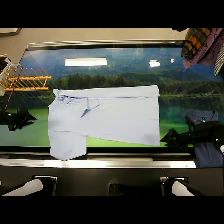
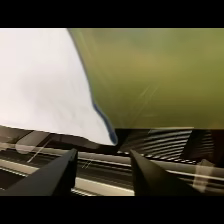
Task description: Fold the clothes and pants, and hang the long-sleeved shirts on hangers.
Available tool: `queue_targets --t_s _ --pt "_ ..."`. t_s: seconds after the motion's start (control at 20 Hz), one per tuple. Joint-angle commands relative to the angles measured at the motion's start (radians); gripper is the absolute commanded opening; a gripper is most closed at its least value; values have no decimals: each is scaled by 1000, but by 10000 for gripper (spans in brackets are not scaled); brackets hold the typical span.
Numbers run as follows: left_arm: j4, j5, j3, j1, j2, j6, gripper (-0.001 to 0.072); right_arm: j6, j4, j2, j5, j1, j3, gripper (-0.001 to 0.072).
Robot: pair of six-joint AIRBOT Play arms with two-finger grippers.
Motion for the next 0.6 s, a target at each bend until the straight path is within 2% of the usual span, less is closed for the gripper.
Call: queue_targets --t_s 0.0,0.15,0.2,0.25,0.3,0.4,0.5,0.55 --pt "-13 4 -27 6 10 19 277 -55 56 10 82 -2 -101 452" --pt "-13 3 -28 6 6 23 280 -69 90 10 129 -1 -122 459" --pt "-13 3 -28 6 5 26 328 -72 101 10 144 -1 -124 459" --pt "-14 3 -28 6 5 37 426 -72 118 10 161 -1 -127 458" --pt "-14 3 -29 6 5 46 442 -76 142 10 174 -1 -132 455" --pt "-14 4 -29 6 5 61 442 -79 155 9 191 -1 -137 450" --pt "-18 8 -37 6 4 78 442 -74 154 8 199 0 -137 399" --pt "-29 8 -49 6 4 98 442 -74 156 8 204 0 -137 396"
